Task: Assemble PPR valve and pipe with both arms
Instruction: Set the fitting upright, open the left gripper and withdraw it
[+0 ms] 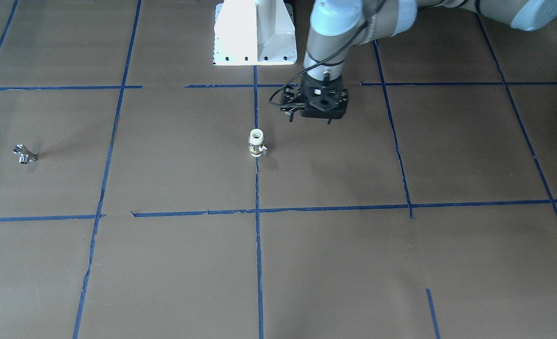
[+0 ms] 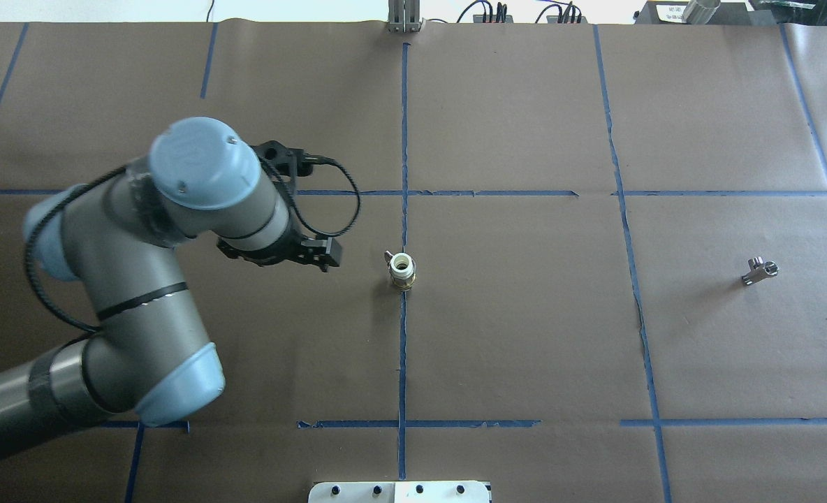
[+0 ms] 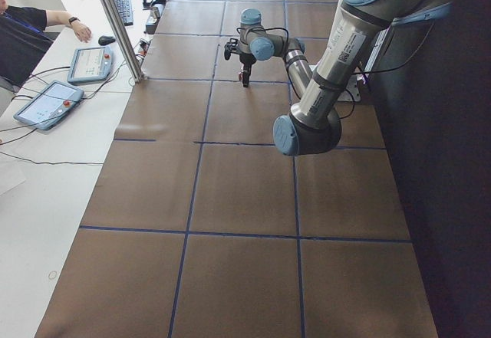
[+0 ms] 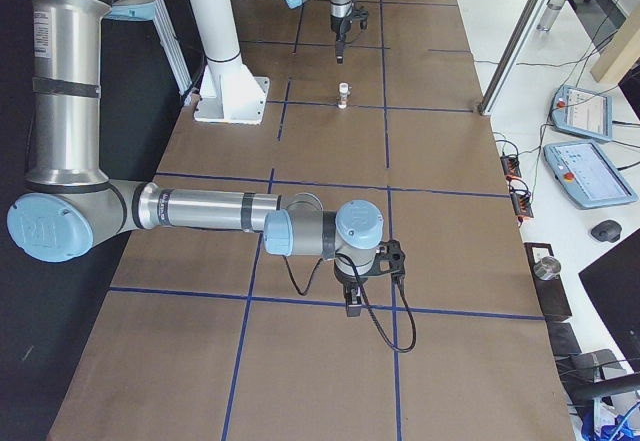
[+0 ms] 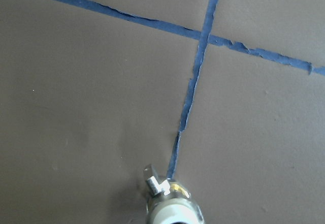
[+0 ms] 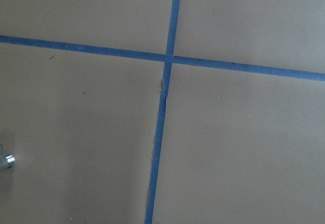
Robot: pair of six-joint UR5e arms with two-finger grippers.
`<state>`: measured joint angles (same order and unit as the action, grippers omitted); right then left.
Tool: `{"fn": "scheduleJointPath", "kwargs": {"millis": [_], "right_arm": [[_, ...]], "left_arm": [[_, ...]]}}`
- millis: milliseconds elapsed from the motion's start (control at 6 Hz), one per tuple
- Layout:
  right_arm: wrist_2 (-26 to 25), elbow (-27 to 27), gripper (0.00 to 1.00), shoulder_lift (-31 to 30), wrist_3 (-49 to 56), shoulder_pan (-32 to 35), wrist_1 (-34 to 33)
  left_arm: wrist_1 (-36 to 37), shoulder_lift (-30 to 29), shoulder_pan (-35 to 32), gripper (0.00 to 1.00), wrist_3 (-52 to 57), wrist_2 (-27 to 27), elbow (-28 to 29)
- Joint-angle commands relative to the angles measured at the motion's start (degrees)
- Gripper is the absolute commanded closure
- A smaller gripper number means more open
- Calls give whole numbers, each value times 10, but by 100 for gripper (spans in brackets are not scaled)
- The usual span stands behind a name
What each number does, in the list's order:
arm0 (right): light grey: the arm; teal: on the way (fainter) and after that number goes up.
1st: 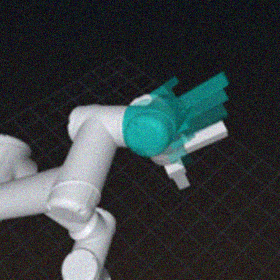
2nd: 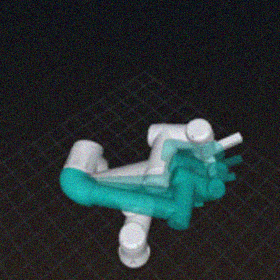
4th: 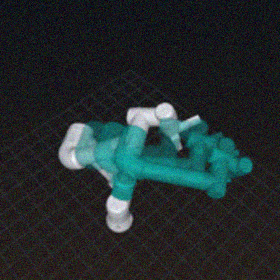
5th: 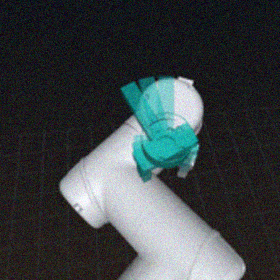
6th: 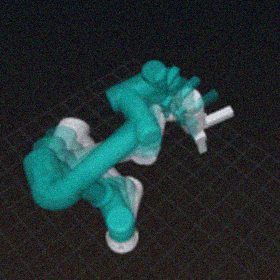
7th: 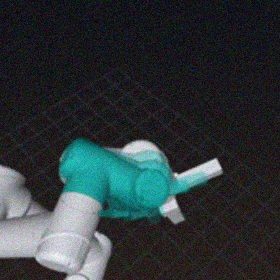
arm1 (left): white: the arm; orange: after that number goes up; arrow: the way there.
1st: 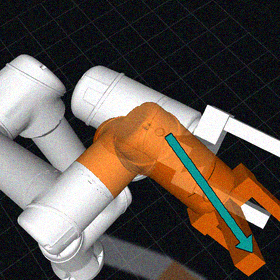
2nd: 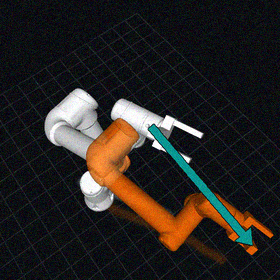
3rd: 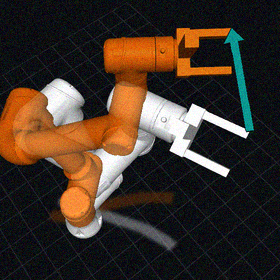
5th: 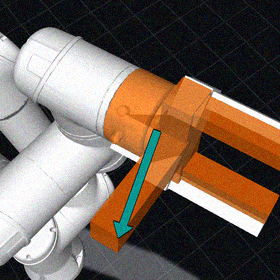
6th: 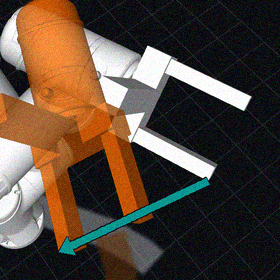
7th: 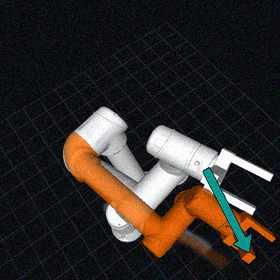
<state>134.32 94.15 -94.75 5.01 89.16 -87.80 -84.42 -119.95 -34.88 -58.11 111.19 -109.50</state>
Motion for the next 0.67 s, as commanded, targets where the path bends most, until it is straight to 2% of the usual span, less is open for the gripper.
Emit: {"fn": "scheduleJointPath", "kwargs": {"millis": [0,167,333,500], "right_arm": [[2,0,0,5,-1,-4,0],[10,1,0,10,-4,-11,0],[31,5,0,13,-37,-26,2],[35,9,0,35,-56,-49,5]], "left_arm": [[-7,141,-113,0,196,69,-58],[-7,195,-212,0,350,124,-49],[-7,226,-299,0,466,183,-9],[-7,266,-382,0,600,217,41]]}}
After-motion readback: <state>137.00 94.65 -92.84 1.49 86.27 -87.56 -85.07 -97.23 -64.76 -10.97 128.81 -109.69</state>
